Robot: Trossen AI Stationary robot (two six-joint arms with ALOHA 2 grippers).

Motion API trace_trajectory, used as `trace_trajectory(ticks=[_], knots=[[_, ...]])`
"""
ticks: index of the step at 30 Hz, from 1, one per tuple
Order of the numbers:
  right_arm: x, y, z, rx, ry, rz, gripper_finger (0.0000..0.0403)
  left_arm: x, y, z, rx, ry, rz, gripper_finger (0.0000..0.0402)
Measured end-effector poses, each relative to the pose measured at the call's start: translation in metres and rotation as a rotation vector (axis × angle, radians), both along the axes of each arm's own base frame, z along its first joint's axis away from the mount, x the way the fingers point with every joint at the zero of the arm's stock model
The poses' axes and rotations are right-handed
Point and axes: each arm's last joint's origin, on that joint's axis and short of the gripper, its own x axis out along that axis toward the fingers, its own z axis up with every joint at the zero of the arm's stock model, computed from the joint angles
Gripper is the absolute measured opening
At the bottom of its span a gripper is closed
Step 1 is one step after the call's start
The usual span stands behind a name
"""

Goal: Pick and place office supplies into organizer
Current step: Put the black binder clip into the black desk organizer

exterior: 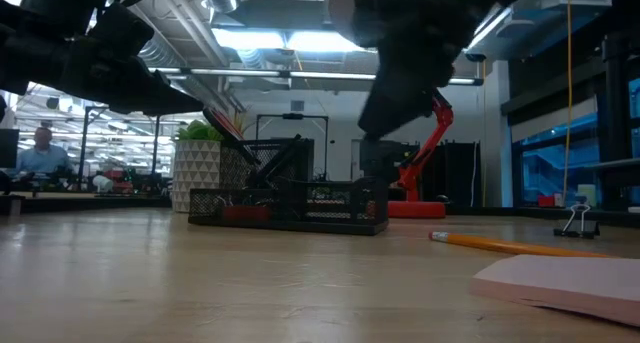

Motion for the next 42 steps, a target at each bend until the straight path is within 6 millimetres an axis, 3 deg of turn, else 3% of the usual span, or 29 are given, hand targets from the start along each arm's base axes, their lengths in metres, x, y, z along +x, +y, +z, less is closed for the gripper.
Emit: trace_trajectory(ticks=[7, 13, 33, 42], knots=[[-0.006, 0.005, -0.004, 0.222, 0.098, -0.077, 0.0186, 0.0, 0.0, 0.0, 0.0, 0.0, 0.0, 0.01], [-0.012, 0.006, -0.007, 0.272, 0.173, -0.125, 0.0186, 0.0, 0.0, 0.0, 0.0, 0.001, 0.0, 0.01], [-0.013, 0.01, -0.033, 0.238, 0.312, -0.163, 0.0186, 0.0, 0.0, -0.001, 0.0, 0.007, 0.0, 0.01], [-0.039, 0.003, -0.039, 0.152, 0.583, -0.282, 0.0186, 0.0, 0.0, -0.001, -0.002, 0.006, 0.0, 0.01]])
